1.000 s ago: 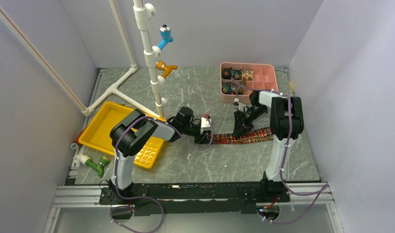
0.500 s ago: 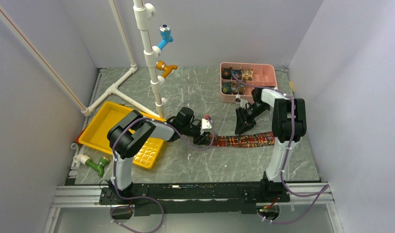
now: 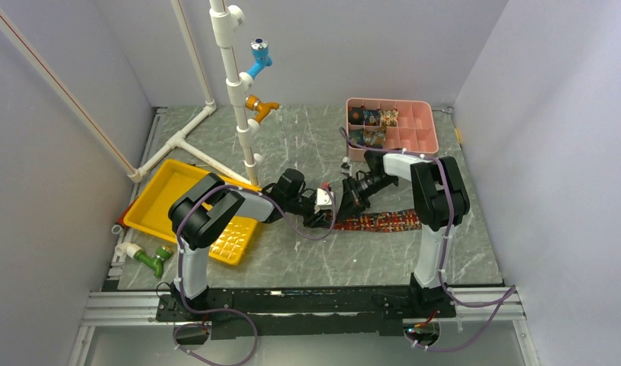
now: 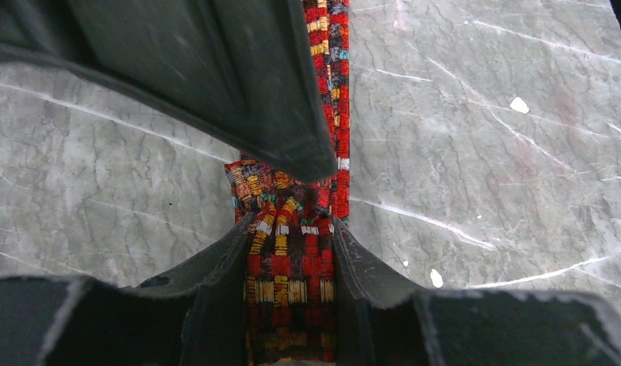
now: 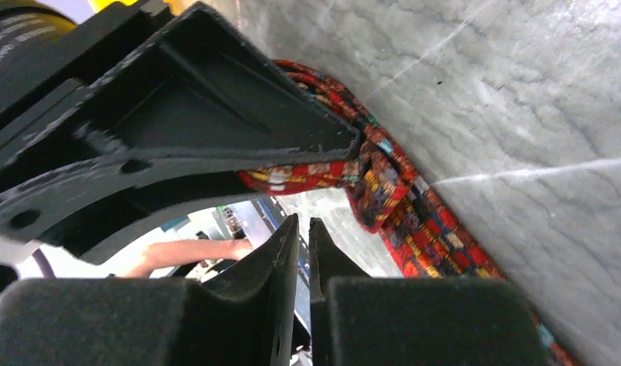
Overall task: Roll the ties
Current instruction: Roll the tie at the center of the board.
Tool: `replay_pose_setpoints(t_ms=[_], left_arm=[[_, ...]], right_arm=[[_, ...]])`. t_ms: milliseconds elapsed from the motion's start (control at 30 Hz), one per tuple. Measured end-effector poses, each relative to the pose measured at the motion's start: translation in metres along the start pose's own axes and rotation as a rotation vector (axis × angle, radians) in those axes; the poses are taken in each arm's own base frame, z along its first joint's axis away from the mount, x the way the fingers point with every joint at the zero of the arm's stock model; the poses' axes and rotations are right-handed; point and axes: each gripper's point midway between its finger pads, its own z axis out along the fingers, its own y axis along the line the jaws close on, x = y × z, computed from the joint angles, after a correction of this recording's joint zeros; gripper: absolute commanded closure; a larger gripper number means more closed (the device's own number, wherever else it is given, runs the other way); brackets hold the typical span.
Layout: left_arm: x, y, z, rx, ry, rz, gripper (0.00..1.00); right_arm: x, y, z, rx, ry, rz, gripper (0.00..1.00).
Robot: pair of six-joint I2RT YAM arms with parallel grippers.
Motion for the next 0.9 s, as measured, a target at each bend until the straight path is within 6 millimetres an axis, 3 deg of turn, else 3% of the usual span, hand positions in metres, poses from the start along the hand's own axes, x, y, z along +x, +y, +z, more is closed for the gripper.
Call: replay_pose_setpoints(t_ms=[100, 233, 433, 567, 900], left_arm=[[0.000, 0.000, 0.000, 0.002, 0.000, 0.012, 0.78], [0.000, 0.000, 0.000, 0.002, 0.000, 0.016, 0.75], [0.001, -0.001, 0.000, 0.001, -0.007, 0.020, 0.43], [0.004, -0.006, -0.006, 0.007, -0.021, 0.022, 0.33], [0.016, 0.004, -0.037, -0.061, -0.038, -0.059, 0.36]], right_arm=[[0.002, -0.006, 0.010, 0.006, 0.004, 0.026, 0.88], [-0.009, -0.013, 0.016, 0.010, -0.030, 0.034, 0.87], [-0.012, -0.024, 0.024, 0.023, -0.036, 0.082, 0.87], [-0.011, -0.025, 0.025, 0.015, -0.031, 0.104, 0.88], [-0.011, -0.028, 0.025, 0.026, -0.011, 0.107, 0.89]])
